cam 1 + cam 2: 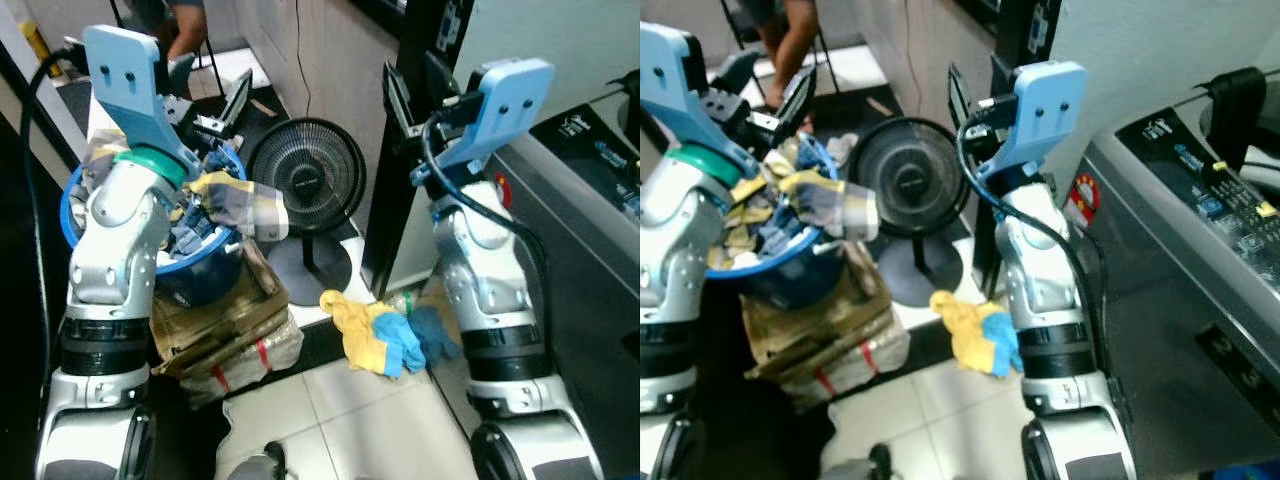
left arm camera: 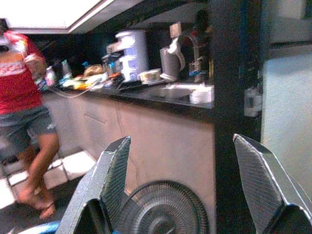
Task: Clothes washing
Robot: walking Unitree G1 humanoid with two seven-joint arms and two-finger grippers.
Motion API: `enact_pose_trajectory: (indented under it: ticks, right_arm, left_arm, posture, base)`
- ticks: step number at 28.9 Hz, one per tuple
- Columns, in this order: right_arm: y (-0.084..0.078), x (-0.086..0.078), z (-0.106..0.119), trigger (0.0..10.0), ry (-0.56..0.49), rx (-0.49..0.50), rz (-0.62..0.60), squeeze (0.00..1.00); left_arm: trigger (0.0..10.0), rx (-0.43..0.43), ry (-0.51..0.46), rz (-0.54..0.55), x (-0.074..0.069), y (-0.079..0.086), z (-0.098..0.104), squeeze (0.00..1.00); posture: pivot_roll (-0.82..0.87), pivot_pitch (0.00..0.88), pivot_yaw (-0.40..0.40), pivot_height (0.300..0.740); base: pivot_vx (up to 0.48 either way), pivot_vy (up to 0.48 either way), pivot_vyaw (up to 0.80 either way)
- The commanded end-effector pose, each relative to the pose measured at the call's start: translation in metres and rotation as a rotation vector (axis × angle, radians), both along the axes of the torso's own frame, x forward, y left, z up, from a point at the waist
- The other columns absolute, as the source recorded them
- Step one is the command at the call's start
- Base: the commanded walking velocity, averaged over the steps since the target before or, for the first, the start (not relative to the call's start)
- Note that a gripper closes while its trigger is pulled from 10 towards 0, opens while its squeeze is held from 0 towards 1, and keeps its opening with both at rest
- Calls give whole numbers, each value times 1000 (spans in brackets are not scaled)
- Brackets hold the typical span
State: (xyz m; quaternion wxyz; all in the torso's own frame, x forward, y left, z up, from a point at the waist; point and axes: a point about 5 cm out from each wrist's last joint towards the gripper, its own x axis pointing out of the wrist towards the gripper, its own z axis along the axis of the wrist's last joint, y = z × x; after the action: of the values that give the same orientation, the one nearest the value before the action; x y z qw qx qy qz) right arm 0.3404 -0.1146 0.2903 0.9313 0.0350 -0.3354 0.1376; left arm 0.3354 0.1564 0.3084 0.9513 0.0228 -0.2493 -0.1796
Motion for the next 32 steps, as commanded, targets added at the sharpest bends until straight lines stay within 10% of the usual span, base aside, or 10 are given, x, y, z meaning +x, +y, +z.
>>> enact_pose_trajectory:
  ticks: [1, 32]
  right_arm:
    - [6, -1, -3, 10000, 10, -5, 17, 0]
    - [5, 0, -6, 10000, 30, 18, 14, 0]
  left_arm:
    - [10000, 3, 7, 15, 0, 4, -2, 0]
    - [10000, 30, 4, 48, 2, 6, -2, 0]
  posture:
    - [61, 10, 40, 740]
    - [62, 20, 47, 740]
  base:
    - [0, 0, 775]
    - [417, 0, 279]
